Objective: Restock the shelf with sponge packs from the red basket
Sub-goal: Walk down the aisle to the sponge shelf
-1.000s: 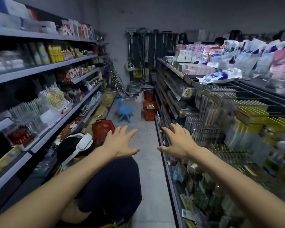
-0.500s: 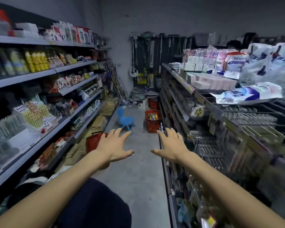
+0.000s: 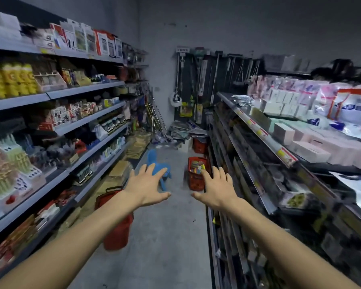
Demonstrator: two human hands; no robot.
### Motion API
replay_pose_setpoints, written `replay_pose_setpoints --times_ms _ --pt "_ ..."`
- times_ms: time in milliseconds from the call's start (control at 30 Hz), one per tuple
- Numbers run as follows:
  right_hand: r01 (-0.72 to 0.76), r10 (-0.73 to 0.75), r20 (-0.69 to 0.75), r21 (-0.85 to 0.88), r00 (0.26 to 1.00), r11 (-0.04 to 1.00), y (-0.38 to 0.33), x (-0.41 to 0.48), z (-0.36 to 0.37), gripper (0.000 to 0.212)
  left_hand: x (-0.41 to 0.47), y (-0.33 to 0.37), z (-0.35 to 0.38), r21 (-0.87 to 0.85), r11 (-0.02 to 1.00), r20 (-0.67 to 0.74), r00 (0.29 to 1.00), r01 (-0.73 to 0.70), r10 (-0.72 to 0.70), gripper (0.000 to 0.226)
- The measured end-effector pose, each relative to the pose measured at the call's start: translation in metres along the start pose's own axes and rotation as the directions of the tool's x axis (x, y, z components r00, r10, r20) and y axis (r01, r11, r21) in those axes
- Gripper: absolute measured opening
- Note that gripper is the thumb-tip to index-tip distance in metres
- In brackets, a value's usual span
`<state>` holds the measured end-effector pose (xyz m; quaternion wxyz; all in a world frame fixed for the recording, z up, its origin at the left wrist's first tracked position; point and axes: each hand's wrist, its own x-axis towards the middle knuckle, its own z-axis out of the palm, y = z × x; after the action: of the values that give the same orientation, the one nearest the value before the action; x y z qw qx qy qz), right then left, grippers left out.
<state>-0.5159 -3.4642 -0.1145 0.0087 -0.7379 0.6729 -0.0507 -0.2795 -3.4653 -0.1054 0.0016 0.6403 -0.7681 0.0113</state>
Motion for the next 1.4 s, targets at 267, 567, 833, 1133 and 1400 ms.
replay_pose_setpoints --times_ms 267,567,833,1133,1400 --pt "-0.023 0.023 0.022 0.008 1.000 1.000 0.029 0.187 0.032 0.103 0.179 -0.026 0.032 -0.046 0.998 -0.032 0.999 0.038 -0.039 0.091" --pt "-0.095 0.090 0.060 0.103 0.994 0.990 0.099 0.421 0.083 0.101 0.436 -0.028 0.066 0.040 0.998 0.062 0.997 0.040 -0.043 0.094" --pt "-0.151 0.138 0.091 0.155 0.986 0.976 0.138 0.590 0.117 0.100 0.610 -0.030 0.076 0.039 0.999 0.046 0.999 -0.024 0.022 0.086" --pt "-0.142 0.122 0.127 0.155 0.984 0.978 0.167 0.782 0.172 0.098 0.837 -0.079 0.120 0.020 0.991 0.030 0.991 -0.134 0.133 0.083" --pt "-0.231 0.200 0.193 0.155 0.961 0.961 0.185 0.950 0.203 0.098 1.046 -0.134 0.143 0.063 0.947 0.091 0.947 -0.315 0.309 0.107"
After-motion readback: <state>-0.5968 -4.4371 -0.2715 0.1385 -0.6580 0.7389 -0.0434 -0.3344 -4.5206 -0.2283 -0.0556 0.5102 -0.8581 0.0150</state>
